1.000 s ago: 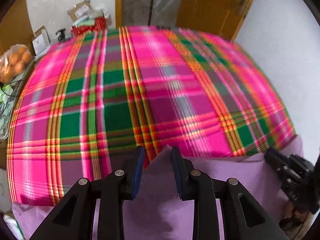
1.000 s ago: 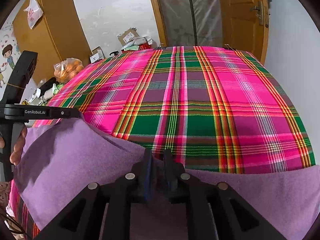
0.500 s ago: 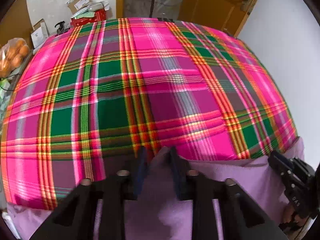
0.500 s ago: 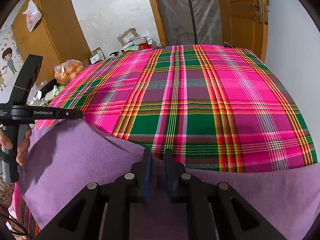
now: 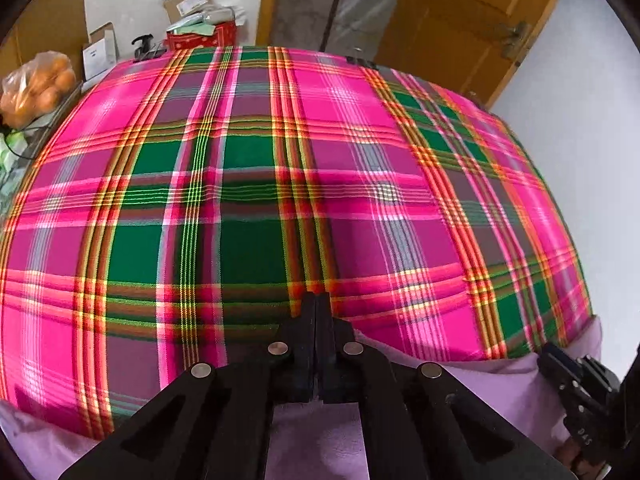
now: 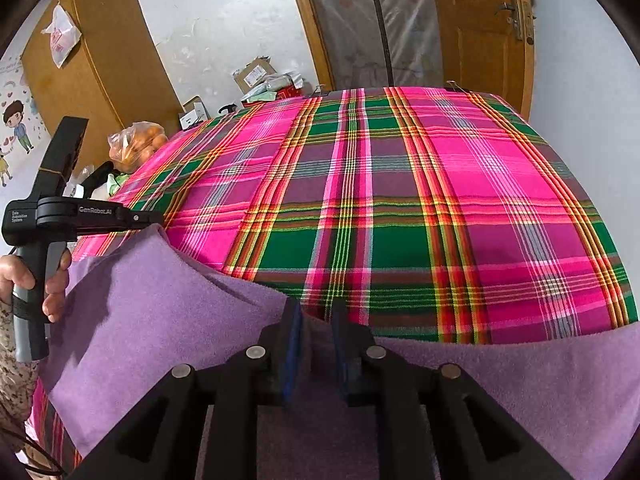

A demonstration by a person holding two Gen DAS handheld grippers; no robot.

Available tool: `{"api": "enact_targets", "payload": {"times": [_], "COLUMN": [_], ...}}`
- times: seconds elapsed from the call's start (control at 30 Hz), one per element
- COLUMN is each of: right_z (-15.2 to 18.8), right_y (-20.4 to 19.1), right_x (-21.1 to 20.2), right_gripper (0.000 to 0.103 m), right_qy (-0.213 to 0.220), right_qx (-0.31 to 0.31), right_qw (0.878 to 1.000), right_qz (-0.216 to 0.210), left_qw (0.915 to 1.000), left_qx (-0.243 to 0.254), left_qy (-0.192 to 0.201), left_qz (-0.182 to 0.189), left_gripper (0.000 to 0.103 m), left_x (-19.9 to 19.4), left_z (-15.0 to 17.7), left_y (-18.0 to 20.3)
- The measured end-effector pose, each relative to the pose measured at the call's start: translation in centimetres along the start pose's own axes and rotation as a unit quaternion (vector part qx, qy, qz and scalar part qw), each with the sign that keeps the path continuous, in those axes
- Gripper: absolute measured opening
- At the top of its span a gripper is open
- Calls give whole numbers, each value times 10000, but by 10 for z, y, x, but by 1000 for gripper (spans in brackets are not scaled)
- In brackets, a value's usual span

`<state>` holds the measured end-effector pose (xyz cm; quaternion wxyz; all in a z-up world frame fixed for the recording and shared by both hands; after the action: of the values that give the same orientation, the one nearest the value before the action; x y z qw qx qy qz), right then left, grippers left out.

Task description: Fold clothes

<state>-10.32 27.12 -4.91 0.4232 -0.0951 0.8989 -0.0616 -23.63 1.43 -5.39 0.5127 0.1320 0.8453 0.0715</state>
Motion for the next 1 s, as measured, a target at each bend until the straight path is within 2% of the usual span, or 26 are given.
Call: {"api": "enact_targets", "payload": {"times": [0.13,0.27,0.4,0.53,0.73,0.87,1.0], "right_z": [0,-5,-10,-7,20,42,58], "right_y": [3,6,3,-18,-53,-57,-54], "right_x": [-1,-16,-34,-49,-51,-49,-49], "right_gripper": [22,24,24,24,25,25,25], "right_qy": [33,404,802,938,618,292,116], "right_qx": [60,38,-33,-259,-646,-576,-411], "right_qw": [10000,9986,9949,9937,9957,9974,9981], "right_qz": [60,331,610,559,252,330,448], "left_qw": [9999,9997,9989,9954,9852,9761,9721], "left_qx": [-163,-262,-419,-796,-1483,-1997,-2107], "left_qy": [-45,16,221,525,817,741,860], "left_qz": [-22,-25,-3,-69,-275,-422,-567], "left_gripper": [7,11,14,17,19,19,19], "left_x": [-7,-30,-62,-100,-140,-140,-151], "left_z": [3,18,38,64,108,134,151], "left_y": [-8,-14,-34,-67,-122,-152,-169]}}
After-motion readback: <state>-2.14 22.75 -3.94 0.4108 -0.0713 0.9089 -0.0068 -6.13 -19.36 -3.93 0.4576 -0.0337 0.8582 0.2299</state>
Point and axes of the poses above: each gripper's, at about its wrist camera, not at the fingertips, and x roughly the way its jaws point, y to its right, z to its underside, the point moved 8 cm from there along x, roughly the way its jaws point, and after that the axes turned 2 degrees about z, right-handed, at the moved point
